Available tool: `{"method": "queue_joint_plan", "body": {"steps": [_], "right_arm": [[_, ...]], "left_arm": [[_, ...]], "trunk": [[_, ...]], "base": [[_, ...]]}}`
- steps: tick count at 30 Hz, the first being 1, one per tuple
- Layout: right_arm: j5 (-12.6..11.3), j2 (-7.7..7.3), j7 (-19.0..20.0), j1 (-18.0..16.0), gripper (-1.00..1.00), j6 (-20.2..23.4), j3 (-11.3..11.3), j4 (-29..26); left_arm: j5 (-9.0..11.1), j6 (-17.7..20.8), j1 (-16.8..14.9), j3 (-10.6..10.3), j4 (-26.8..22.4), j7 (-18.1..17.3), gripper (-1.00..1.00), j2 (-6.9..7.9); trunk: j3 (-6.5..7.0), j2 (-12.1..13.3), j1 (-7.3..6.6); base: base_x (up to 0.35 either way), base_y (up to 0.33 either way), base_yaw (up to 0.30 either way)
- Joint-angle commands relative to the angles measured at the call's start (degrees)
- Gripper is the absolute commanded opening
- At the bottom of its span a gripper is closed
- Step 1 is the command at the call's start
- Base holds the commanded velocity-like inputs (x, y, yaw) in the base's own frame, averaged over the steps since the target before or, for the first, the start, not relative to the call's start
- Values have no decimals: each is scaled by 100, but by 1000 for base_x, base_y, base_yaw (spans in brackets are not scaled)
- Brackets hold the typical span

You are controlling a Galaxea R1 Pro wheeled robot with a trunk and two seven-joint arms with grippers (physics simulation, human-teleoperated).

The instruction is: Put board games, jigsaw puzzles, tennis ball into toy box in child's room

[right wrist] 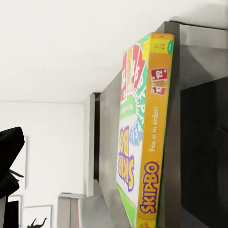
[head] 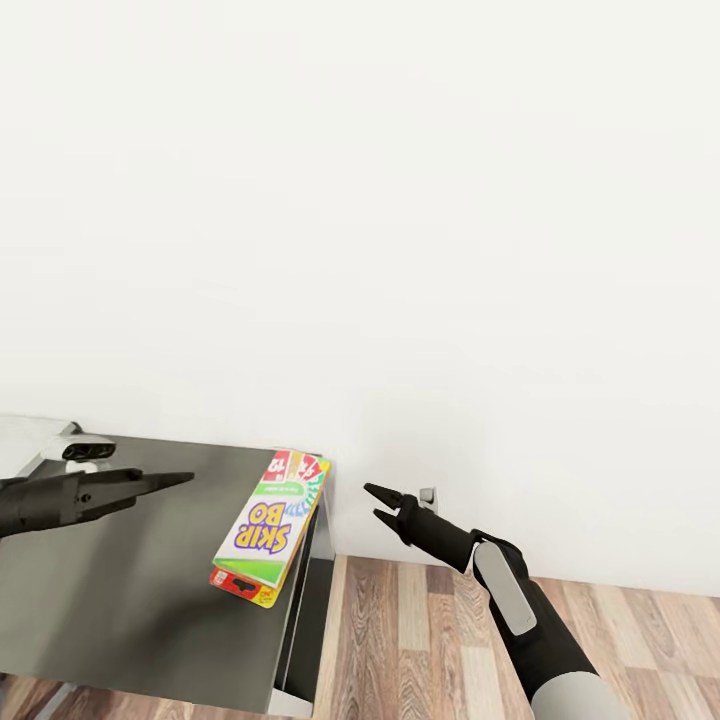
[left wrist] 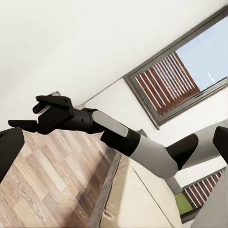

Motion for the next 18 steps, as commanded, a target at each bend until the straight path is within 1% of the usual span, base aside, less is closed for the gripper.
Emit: {"method": "queue_joint_plan", "body": {"steps": [1,13,18], "right_arm": [[-16,2,2,-3,100,31,-4,-1],[-20,5,3,-3,100,31,0,-1],[-22,5,3,-3,100,31,1,-1]], "left_arm": [[5,61,1,-2,-5,-21,100,6],[26,61,23,-1,-18,-21,100,19],[33,61,24,-1,-18,-21,100,21]], "trunk": [[-5,-5,1],[-5,-5,1],[-95,-205,111]], "base": [[0,0,0],[0,0,0],[0,0,0]]}}
